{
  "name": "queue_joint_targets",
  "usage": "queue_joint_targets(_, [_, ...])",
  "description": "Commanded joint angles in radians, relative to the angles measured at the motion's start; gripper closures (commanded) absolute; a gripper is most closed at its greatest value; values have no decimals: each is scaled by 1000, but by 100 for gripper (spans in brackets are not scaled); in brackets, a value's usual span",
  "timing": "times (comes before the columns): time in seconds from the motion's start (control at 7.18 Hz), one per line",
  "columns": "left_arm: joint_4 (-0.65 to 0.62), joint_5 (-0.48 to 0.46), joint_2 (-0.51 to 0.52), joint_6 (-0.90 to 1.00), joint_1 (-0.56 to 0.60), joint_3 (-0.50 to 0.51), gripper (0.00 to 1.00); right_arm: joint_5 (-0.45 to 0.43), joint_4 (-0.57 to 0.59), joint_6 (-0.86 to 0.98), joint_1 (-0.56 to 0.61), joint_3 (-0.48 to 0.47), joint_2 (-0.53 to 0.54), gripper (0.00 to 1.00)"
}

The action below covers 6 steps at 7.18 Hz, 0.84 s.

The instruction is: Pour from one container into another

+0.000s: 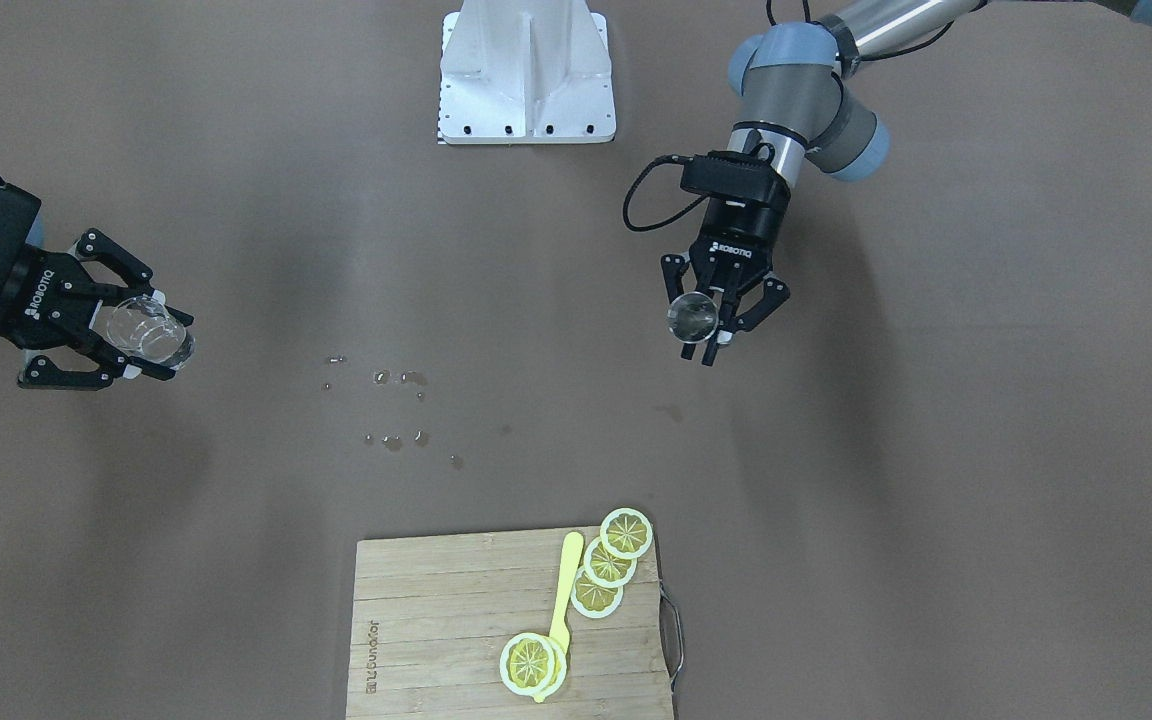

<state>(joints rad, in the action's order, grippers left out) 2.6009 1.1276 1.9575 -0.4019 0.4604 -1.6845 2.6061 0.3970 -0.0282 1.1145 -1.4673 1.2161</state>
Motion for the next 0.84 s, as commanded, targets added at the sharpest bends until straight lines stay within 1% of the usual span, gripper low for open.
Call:
queue_joint_targets(0.0, [38, 242, 50, 130, 3, 11, 100, -6, 42, 2, -18, -13, -26, 100])
queue_joint_targets(0.14, [74, 326, 84, 218, 6, 53, 100, -12, 77, 17, -25, -13, -47, 100])
queue_joint_targets(0.28, [152, 384, 139, 228, 14, 145, 100, -15, 83, 37, -30, -13, -47, 100])
queue_joint_targets(0.42, [248, 411, 194, 229, 14, 249, 100, -14, 82, 40, -31, -15, -38, 100])
queue_joint_targets(0.56, [316, 432, 228, 229, 14, 319, 100, -17, 83, 42, -41, -15, -38, 100])
queue_joint_targets(0.7, [367, 470, 251, 229, 14, 357, 100, -20, 85, 40, -47, -15, -40, 100])
